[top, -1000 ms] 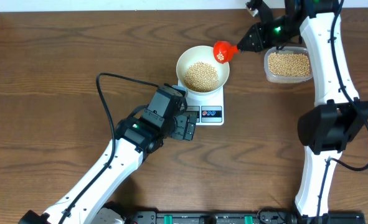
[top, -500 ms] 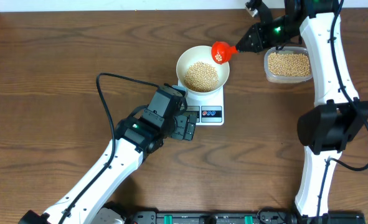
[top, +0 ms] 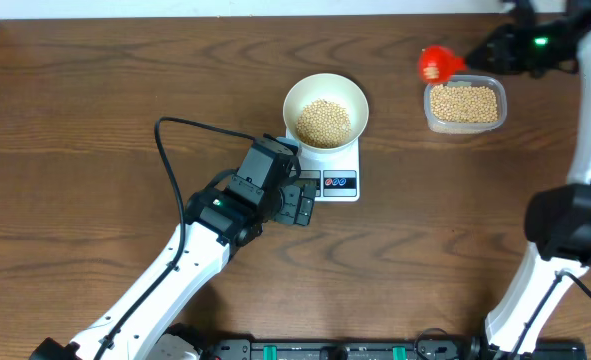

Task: Scoop item into bowl and weigh 50g on scale
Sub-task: 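Move the empty scoop right back toward the soybean tub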

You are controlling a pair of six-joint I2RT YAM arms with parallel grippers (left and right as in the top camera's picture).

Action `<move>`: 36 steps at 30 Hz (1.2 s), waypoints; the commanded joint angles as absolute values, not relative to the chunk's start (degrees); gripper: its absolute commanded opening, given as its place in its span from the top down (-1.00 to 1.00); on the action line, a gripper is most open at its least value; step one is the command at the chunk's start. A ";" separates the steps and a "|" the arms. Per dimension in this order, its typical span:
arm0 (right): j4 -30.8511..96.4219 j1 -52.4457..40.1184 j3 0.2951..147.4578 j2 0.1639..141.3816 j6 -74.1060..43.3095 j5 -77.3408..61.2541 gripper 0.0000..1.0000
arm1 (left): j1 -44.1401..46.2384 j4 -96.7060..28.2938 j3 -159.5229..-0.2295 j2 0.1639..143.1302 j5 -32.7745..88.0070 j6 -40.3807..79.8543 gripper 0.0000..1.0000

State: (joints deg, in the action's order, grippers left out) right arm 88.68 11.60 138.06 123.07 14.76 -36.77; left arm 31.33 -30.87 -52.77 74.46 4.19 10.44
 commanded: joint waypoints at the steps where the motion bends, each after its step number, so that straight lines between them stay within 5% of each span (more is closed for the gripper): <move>1: 89.62 13.17 139.06 121.84 14.31 -30.11 0.98 | 31.27 -30.98 -52.77 73.63 4.08 9.87 -0.91; 14: 89.78 12.34 139.00 121.84 13.39 -27.94 0.98 | 31.27 -30.85 -52.77 73.63 3.92 9.87 -0.91; 36: 89.60 11.97 139.00 121.84 20.29 -49.01 0.98 | 31.27 -30.81 -52.77 73.67 3.86 9.87 -0.91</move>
State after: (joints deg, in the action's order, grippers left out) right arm 89.38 12.62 138.08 122.72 17.02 -41.91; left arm 31.33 -30.83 -52.77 74.46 4.19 10.44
